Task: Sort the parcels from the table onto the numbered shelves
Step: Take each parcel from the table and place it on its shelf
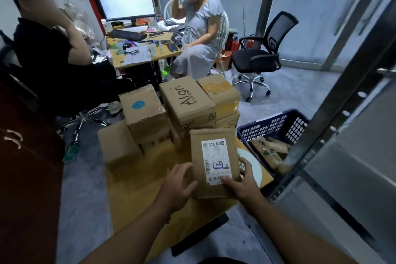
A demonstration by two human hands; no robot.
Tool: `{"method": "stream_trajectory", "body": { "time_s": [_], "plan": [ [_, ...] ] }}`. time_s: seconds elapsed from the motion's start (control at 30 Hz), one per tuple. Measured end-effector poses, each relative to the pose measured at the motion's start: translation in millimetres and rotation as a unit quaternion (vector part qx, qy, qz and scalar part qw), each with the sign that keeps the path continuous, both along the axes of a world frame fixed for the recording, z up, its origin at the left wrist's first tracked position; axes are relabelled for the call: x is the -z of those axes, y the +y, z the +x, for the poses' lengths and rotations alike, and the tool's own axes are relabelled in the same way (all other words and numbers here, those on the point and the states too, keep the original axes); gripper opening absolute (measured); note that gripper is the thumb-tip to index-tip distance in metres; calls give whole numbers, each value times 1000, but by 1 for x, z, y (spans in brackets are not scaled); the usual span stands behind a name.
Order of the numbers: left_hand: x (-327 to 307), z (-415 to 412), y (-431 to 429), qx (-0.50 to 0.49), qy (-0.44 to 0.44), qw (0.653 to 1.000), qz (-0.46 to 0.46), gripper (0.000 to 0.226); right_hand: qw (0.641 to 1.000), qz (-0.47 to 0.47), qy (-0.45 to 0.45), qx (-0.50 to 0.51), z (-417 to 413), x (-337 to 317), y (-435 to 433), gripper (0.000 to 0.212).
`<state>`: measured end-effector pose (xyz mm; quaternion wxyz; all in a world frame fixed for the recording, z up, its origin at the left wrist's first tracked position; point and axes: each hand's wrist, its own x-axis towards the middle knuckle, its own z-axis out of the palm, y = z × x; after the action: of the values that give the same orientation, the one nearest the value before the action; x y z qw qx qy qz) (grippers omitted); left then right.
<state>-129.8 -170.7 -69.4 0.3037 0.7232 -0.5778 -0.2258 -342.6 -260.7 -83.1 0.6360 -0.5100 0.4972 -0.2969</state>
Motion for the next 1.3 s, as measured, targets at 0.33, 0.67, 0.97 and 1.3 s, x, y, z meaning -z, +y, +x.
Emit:
{"method": "stream_trajectory", "body": {
  "time_s": [0.33,0.67,0.97,1.3],
  "plan": [
    [-26,35,-6,165,-147,975,-23,43,969,-71,4,237,-20,-11,88,84],
    [-53,-24,-26,311,-190,929,-64,50,907,-131,22,401,-74,-43,165,82],
    [-78,-115,-55,423,-235,867,-120,47,856,-180,70,480,-140,-80,163,81],
    [-91,-202,-110,450,-235,852,-127,45,851,-184,58,488,-217,-83,93,84]
  ]
}}
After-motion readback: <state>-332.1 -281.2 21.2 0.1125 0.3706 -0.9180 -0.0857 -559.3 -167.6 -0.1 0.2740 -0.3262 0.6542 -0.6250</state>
